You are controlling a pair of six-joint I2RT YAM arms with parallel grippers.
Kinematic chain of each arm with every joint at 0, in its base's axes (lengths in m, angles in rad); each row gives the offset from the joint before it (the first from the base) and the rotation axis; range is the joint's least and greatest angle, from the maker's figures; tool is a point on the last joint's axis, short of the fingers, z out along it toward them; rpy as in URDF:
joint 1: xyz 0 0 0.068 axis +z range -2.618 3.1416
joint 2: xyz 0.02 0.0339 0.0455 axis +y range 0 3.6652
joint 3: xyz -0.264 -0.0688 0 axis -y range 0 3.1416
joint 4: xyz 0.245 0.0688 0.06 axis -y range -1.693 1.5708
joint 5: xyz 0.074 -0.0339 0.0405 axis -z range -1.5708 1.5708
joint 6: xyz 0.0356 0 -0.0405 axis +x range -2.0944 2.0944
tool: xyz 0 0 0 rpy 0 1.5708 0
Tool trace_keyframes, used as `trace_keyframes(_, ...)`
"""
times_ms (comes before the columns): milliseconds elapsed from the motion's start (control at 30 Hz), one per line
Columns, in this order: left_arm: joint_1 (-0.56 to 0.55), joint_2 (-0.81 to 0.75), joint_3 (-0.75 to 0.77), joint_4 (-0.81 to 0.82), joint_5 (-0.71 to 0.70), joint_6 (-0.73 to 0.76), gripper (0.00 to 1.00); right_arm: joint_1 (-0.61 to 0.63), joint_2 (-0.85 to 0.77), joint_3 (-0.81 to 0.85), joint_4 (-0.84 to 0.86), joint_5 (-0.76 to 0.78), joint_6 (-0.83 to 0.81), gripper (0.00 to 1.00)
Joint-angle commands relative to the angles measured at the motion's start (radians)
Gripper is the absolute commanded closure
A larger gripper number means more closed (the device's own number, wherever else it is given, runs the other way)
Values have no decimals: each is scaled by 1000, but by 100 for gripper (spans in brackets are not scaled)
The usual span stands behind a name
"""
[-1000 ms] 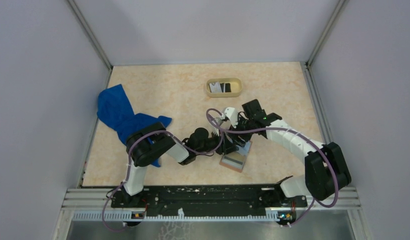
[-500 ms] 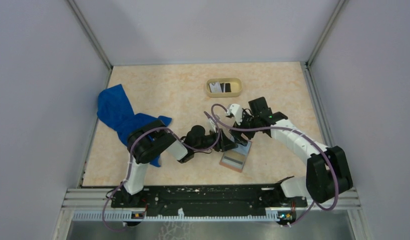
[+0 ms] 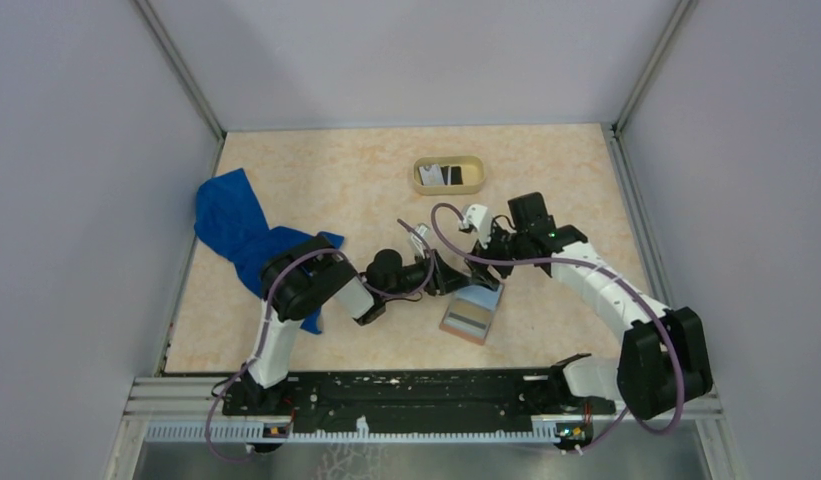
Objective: Put the credit cards into the card holder
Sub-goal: Open the card holder at the center of the board.
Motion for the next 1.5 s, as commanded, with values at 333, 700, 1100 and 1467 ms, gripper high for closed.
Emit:
trace_keyframes(333,-29,-373,-242,-228,-88,125,55,-6,205,32,-52,75,4,34)
trace_keyframes(700,-359,-539,-221,-637,-427,182,55,-17,266,36,-36,107,48,52)
trace_keyframes(1100,-501,-235,108,-728,-450,221,75,-70,283,50,-56,39,73,87)
trace_keyframes(1467,-468,-248,113,-967,-652,151,77,-85,267,50,-50,33,94,94)
